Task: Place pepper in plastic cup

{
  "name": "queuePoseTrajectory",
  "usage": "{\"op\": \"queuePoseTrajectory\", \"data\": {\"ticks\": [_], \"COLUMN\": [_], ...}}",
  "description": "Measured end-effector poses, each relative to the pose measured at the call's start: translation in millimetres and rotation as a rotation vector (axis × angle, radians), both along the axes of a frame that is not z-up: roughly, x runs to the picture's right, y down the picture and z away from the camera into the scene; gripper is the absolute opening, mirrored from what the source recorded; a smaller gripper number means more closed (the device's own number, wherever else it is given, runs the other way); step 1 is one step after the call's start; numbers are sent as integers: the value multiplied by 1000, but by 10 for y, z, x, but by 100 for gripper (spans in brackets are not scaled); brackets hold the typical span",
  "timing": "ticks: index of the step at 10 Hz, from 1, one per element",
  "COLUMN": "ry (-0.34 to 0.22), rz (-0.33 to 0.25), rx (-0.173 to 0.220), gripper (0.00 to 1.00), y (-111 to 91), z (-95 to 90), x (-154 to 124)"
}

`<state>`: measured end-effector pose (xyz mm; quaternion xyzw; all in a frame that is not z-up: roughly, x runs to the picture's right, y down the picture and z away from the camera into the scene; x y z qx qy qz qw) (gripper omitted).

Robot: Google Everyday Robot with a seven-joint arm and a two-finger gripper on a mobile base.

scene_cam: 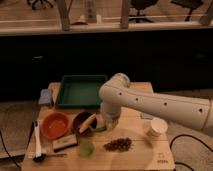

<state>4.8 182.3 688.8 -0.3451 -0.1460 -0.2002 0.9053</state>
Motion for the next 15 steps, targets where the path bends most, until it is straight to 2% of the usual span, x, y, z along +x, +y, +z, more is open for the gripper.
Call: {"op": "queuePoseTrajectory", "data": {"ticks": [3,8,12,15], "ry": [-54,-110,-141,-155], "rz": [-36,-81,-105,-113], "rx": [-3,-36,-53,-59], "gripper": [3,3,3,3], "y": [83,267,422,467], "z": [-152,-273,-221,-218], "x": [-282,-618,-669,-759]}}
